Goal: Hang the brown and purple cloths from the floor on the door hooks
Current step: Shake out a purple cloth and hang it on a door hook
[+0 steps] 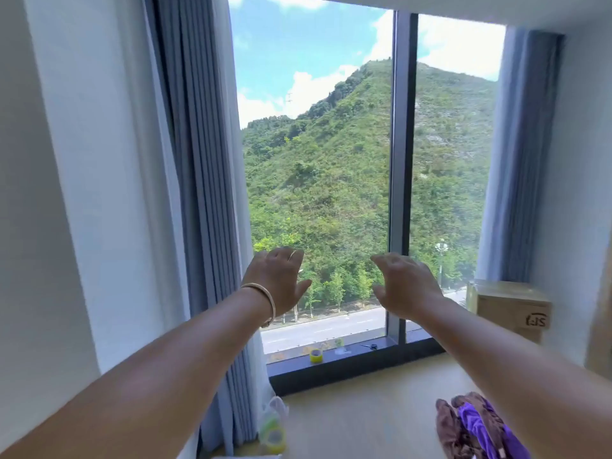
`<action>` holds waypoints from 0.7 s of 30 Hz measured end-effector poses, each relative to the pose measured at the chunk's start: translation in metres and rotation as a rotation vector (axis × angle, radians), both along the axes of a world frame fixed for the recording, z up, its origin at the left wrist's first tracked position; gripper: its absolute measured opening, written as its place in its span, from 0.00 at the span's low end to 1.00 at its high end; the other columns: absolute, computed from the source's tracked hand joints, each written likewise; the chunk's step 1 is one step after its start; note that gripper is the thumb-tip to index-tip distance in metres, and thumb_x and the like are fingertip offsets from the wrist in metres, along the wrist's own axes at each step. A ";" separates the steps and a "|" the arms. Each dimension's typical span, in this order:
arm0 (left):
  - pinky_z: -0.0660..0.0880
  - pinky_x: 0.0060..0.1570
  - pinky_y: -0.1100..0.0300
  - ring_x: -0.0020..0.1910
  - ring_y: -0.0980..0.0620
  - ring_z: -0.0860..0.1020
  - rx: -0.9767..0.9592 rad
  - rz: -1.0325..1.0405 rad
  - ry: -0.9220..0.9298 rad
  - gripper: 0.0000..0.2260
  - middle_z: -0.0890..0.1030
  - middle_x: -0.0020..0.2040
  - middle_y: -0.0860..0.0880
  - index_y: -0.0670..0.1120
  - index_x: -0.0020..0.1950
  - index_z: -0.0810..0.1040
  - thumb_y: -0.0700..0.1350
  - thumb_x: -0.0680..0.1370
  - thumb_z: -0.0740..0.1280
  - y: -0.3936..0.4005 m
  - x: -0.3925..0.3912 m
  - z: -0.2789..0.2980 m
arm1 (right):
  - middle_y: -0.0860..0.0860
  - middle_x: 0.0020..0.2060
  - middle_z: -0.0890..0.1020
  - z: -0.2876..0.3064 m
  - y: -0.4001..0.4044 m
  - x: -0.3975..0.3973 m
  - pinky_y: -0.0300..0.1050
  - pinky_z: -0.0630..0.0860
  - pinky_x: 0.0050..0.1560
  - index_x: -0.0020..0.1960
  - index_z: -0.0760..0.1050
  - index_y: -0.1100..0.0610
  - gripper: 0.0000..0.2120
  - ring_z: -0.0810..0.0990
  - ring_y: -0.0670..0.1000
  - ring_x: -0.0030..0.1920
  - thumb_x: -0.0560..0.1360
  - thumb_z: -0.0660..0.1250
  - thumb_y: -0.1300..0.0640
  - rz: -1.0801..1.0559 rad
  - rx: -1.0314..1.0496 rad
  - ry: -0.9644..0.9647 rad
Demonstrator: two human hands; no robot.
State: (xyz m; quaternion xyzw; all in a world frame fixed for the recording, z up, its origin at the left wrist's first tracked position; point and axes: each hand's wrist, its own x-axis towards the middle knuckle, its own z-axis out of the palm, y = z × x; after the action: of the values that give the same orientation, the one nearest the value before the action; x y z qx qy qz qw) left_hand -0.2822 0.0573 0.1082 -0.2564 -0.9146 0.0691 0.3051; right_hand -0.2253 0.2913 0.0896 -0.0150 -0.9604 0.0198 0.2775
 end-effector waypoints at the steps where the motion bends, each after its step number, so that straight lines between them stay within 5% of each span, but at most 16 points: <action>1: 0.67 0.64 0.49 0.68 0.46 0.69 -0.001 -0.040 -0.001 0.29 0.69 0.70 0.47 0.47 0.75 0.59 0.61 0.79 0.56 0.024 -0.001 -0.001 | 0.50 0.69 0.72 -0.002 0.024 0.008 0.53 0.67 0.65 0.74 0.61 0.50 0.28 0.72 0.54 0.66 0.76 0.64 0.48 -0.043 -0.019 -0.004; 10: 0.67 0.66 0.49 0.68 0.46 0.69 -0.045 -0.460 -0.041 0.28 0.70 0.70 0.47 0.48 0.74 0.60 0.61 0.79 0.56 0.255 0.026 -0.016 | 0.51 0.72 0.65 -0.020 0.216 0.130 0.57 0.62 0.69 0.75 0.56 0.48 0.30 0.65 0.54 0.71 0.76 0.58 0.39 -0.529 -0.052 -0.071; 17: 0.66 0.66 0.50 0.68 0.47 0.68 -0.071 -0.765 -0.041 0.28 0.69 0.70 0.48 0.48 0.75 0.59 0.60 0.79 0.56 0.414 0.089 -0.035 | 0.53 0.73 0.64 -0.039 0.310 0.248 0.54 0.64 0.67 0.76 0.56 0.51 0.31 0.63 0.55 0.71 0.77 0.58 0.40 -0.874 -0.096 -0.115; 21: 0.68 0.64 0.50 0.66 0.48 0.70 -0.064 -0.918 -0.052 0.27 0.71 0.67 0.48 0.48 0.74 0.61 0.60 0.79 0.56 0.484 0.124 -0.045 | 0.53 0.76 0.59 -0.046 0.349 0.299 0.56 0.57 0.72 0.77 0.52 0.50 0.32 0.58 0.55 0.74 0.78 0.56 0.40 -1.044 -0.131 -0.162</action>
State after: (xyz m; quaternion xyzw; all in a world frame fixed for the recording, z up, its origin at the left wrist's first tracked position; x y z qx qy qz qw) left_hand -0.1586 0.5413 0.0633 -0.6461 -0.7109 -0.0515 0.2730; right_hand 0.0737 0.6406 0.0434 -0.5097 -0.8403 -0.0622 0.1738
